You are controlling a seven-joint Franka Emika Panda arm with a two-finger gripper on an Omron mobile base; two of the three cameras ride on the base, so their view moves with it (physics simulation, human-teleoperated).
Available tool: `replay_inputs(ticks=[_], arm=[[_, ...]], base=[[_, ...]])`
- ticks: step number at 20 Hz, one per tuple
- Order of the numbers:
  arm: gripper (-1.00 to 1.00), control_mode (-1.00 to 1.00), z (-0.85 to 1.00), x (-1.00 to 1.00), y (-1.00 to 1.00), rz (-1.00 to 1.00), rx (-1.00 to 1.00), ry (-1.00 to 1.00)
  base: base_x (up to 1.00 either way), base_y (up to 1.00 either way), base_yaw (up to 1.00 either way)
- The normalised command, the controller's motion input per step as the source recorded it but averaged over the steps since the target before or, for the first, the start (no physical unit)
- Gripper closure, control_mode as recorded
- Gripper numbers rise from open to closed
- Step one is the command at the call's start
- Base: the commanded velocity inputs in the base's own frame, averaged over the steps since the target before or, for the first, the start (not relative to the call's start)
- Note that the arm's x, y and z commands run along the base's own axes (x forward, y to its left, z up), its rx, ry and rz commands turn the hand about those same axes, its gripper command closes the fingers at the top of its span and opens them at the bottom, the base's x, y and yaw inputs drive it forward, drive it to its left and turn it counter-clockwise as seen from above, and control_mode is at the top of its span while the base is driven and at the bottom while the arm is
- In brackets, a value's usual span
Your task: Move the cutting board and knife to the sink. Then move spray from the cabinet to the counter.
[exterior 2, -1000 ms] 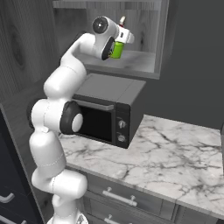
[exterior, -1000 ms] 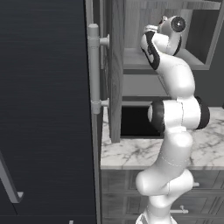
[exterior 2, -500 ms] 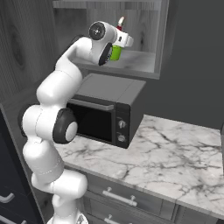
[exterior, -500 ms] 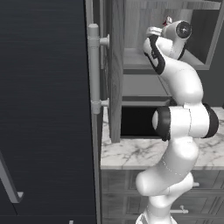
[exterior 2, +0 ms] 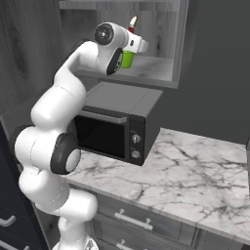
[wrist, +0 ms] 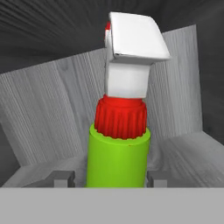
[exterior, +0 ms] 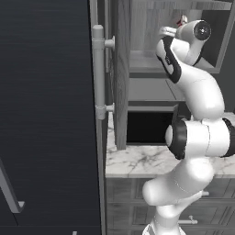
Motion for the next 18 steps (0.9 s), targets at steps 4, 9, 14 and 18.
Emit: replay_inputs(ticks=[4,9,14,18], arm=[[1.0,-1.0,0.02,-0.63,0.0,0.0,0.0,0.0],[1.0,-1.0,0.0,-0.71,0.0,0.04,0.0,-0.02],[1.0,-1.0,-0.02,-0.74,0.0,0.16,-0.03,-0.04],[1.0,-1.0,-0.06,-0.73,-0.02,0.39,-0.08,-0.04]], base=[[0.0,0.0,0.0],[0.0,0.0,0.0],[0.0,0.0,0.0],[0.0,0.0,0.0]])
